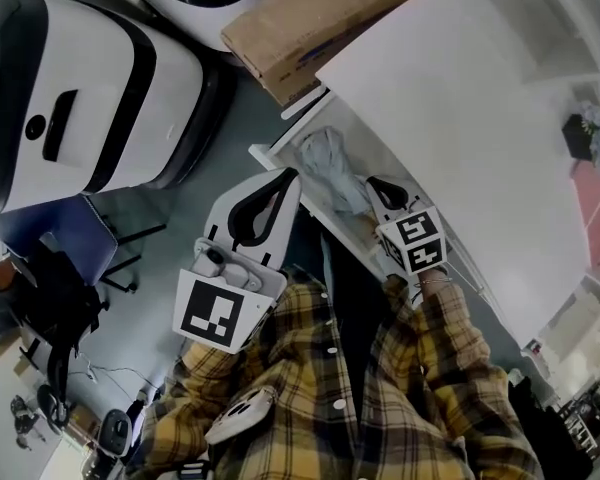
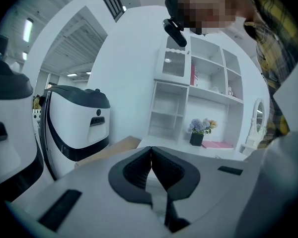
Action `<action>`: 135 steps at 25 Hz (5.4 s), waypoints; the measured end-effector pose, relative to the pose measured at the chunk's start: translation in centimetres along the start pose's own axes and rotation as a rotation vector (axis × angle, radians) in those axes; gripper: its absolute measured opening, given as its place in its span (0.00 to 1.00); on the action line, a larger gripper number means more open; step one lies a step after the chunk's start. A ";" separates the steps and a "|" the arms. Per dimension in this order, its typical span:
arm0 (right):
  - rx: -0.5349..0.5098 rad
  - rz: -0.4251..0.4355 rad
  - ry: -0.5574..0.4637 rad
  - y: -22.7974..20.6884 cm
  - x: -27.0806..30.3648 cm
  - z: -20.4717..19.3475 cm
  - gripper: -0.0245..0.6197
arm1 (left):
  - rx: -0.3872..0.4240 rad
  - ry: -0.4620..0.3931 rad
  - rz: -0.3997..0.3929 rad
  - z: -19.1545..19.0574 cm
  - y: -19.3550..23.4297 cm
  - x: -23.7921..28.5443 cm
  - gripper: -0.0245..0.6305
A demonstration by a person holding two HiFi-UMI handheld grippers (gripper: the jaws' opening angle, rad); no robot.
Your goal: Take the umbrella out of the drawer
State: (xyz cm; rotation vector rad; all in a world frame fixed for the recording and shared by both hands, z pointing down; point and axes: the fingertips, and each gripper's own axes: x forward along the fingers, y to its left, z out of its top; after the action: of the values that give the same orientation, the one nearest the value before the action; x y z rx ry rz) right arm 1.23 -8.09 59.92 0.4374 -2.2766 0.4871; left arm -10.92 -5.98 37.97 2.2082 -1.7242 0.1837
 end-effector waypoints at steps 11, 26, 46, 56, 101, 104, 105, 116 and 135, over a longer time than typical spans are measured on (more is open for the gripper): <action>0.012 0.046 0.110 -0.4 5.0 -4.4 0.07 | -0.014 0.021 0.022 -1.3 1.6 1.2 0.07; 0.055 0.093 0.116 -0.1 6.4 -4.2 0.22 | -0.037 0.024 0.018 -1.8 2.1 2.8 0.07; -0.007 0.132 0.293 1.7 12.3 -6.8 0.56 | -0.062 0.040 0.048 -3.1 4.2 1.5 0.07; -0.043 0.119 0.363 2.1 14.4 -9.0 0.56 | -0.078 0.051 0.059 -3.7 4.6 1.2 0.07; -0.115 0.052 0.303 2.5 9.4 -4.5 0.52 | -0.040 -0.041 0.038 1.2 3.5 0.2 0.07; -0.118 0.047 0.275 2.6 8.4 -3.7 0.52 | -0.033 -0.070 0.022 2.0 3.1 0.1 0.07; -0.117 0.044 0.264 2.6 8.1 -3.3 0.52 | -0.030 -0.073 0.017 2.2 3.0 0.2 0.07; -0.127 0.005 0.125 3.3 3.6 1.3 0.52 | 0.008 -0.126 -0.028 5.3 1.2 0.2 0.07; 0.001 -0.034 -0.263 2.8 -9.7 12.7 0.52 | 0.071 -0.188 -0.138 10.1 -2.8 2.0 0.07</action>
State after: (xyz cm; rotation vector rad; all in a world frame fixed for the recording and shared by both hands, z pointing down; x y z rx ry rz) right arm -1.39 -10.07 44.02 0.5688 -2.5157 0.4349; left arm -8.75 -10.63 28.60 2.4549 -1.6733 0.0042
